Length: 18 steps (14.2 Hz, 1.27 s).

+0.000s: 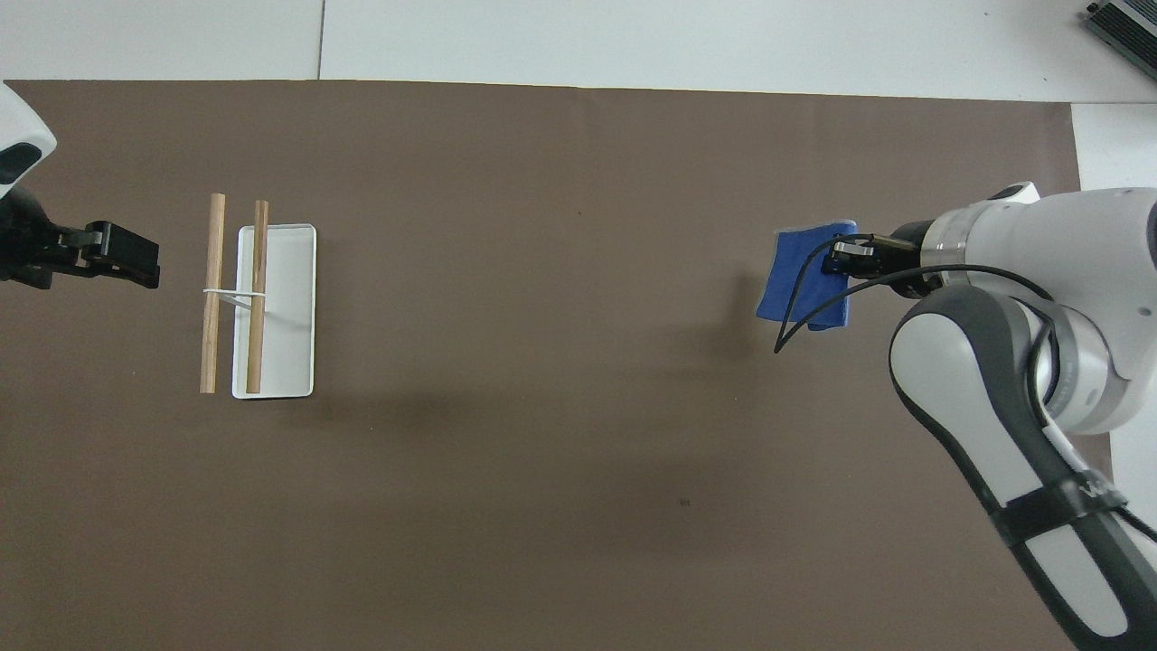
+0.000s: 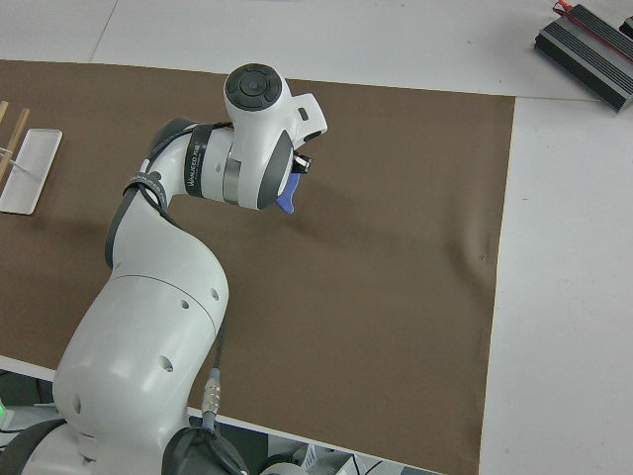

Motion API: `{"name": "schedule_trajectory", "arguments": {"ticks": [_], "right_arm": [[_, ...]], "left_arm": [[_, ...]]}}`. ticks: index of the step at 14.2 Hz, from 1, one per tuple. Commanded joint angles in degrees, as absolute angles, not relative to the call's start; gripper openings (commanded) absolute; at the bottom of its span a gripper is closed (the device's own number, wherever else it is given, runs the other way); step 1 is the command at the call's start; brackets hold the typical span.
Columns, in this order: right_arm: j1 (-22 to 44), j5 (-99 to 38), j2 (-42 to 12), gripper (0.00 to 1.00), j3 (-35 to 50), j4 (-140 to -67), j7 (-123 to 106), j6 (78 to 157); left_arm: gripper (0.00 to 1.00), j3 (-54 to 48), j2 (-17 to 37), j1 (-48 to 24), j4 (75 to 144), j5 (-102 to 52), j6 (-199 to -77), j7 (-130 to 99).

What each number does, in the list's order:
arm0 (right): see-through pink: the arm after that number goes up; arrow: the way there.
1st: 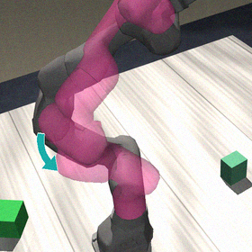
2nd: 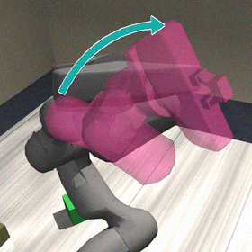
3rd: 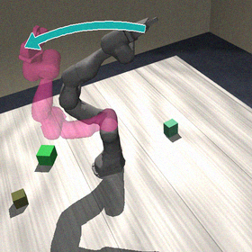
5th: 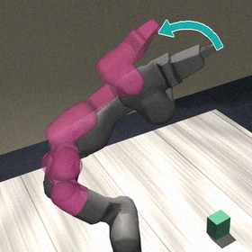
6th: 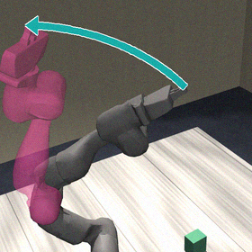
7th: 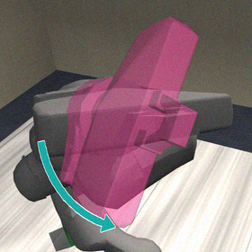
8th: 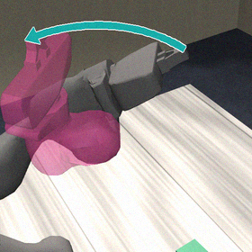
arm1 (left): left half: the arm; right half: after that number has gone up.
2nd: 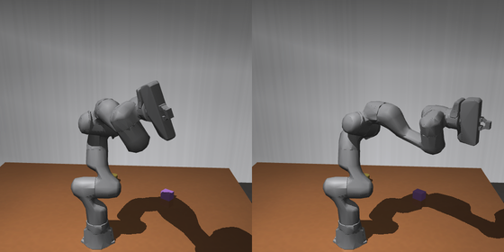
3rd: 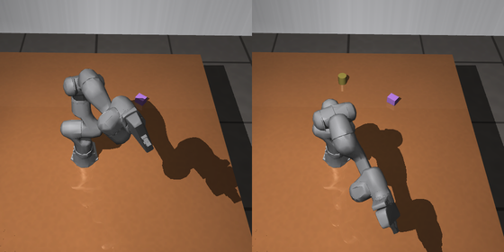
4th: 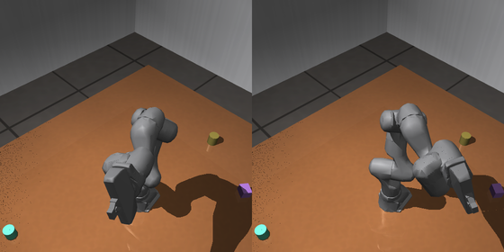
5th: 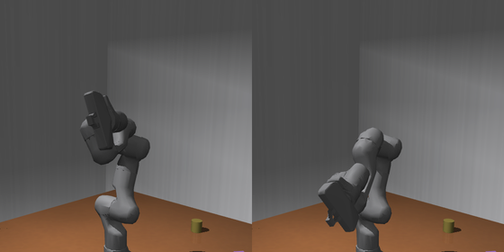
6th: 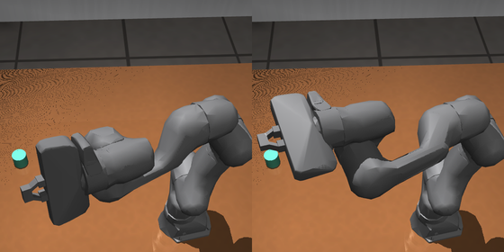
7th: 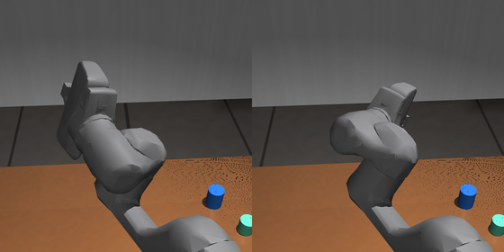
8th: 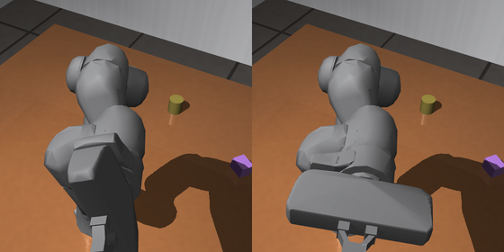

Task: Right arm passes towel to left arm to hang
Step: 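Lift the blue towel with the right gripper toward the table center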

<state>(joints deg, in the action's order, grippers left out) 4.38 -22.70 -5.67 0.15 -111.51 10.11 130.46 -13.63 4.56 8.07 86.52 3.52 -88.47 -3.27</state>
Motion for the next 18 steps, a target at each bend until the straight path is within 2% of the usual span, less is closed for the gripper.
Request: {"name": "schedule_trajectory", "arguments": {"ticks": [1,10,14,18], "right_arm": [[4.13,-31.26,-5.80,0.00,2.19,-109.43,14.66,129.64],[4.31,-63.87,-5.01,0.00,5.45,-109.07,23.73,131.22],[12.63,-68.64,-5.71,0.00,5.62,-109.25,26.27,145.86],[15.20,-68.82,-5.98,0.00,5.62,-109.42,29.00,148.18]], "left_arm": [[1.00,-13.80,2.81,8.53,88.68,4.57,-89.56,-2.46],[1.00,-13.80,2.81,8.44,88.68,4.57,-89.56,-2.46],[1.00,-13.80,2.81,8.44,88.68,4.57,-89.56,-2.55],[1.00,-14.15,1.85,8.44,88.77,4.48,-89.21,-2.29]]}}
